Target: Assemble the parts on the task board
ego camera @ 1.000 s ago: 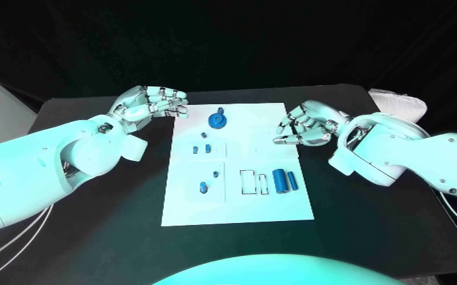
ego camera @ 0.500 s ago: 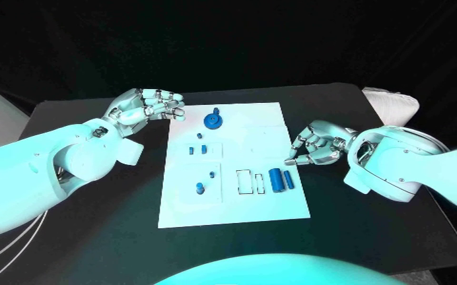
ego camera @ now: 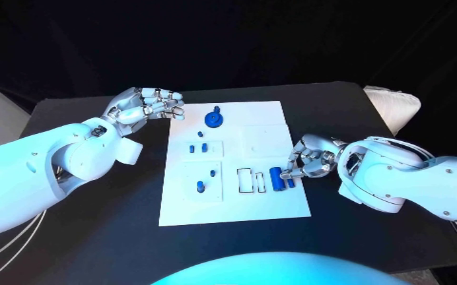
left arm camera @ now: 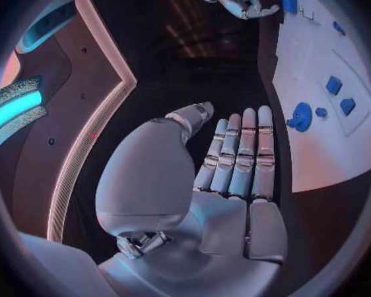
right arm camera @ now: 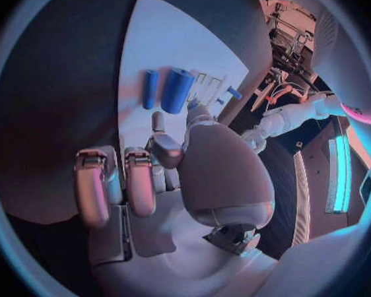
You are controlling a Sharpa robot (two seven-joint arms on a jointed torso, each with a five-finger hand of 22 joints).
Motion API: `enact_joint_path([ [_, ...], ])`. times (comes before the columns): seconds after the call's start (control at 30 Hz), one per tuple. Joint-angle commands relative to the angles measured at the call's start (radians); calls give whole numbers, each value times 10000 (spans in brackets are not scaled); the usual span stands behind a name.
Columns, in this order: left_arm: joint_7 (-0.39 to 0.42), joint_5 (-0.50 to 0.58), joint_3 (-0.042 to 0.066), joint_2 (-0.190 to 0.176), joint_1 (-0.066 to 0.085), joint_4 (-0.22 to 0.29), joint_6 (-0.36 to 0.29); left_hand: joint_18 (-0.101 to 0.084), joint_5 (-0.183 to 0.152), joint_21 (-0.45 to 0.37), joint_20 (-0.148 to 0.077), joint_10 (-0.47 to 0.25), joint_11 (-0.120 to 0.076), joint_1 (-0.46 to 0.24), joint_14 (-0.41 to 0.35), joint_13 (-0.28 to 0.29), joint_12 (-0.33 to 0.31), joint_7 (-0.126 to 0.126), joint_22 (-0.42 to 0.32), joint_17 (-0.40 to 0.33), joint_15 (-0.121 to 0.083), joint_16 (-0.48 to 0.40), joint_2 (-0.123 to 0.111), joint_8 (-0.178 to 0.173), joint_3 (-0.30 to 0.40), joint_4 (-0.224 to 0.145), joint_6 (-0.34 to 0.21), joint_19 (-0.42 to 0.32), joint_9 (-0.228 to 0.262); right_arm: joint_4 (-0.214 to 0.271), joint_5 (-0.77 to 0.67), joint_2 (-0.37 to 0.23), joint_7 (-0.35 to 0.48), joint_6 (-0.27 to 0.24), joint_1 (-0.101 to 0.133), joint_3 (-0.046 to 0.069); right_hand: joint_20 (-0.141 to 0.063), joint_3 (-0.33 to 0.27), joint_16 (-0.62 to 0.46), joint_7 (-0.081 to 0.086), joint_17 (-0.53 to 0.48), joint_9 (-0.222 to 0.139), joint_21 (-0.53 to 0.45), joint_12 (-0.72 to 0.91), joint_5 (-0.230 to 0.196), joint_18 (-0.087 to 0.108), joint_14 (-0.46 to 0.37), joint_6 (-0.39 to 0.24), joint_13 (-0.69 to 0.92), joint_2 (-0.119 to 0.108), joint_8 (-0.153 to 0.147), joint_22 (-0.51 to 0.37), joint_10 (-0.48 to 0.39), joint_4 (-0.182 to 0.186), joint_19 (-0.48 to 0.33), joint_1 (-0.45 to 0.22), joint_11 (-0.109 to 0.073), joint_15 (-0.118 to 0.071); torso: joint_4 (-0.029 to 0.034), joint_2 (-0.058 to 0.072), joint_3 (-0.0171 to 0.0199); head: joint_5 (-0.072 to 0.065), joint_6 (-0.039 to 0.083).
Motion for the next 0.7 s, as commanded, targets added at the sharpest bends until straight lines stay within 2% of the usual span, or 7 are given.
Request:
enact_joint_path([
  [0.03,118,36,5,3,-4,39,47,100,-10,-36,20,-2,78,50,71,-6,-35,30,-9,10,19,-61,-10,0,14,39,-32,58,-15,-55,-568,126,-378,39,-91,-14,-12,-45,36,3,2145,15,22,3364,43,-91,960,73,8062,-2,32,2498,1237,5,981,-125,-221,-50,-13,3,3,25,-25],
  [0.33,125,36,5,-13,-5,56,56,100,-9,-45,19,3,75,42,74,-4,-35,27,-15,17,17,-66,-9,3,9,47,-25,65,-18,-155,-699,566,-418,-56,-402,-43,-9,-64,34,3,2138,17,31,3364,52,-93,958,70,8062,-18,34,2504,1237,6,983,-241,-219,-48,3,1,6,81,-69],
  [0.7,119,36,5,-35,-5,57,51,100,-9,-45,19,3,75,42,74,-4,-35,27,-15,17,17,-66,-9,3,9,47,-25,65,-18,-201,-764,793,-461,-71,-482,-46,-7,-67,46,-2,2181,23,58,3364,58,-99,966,86,8062,-5,46,2521,1237,7,991,-307,-222,-47,-6,-4,-10,96,-127],
])
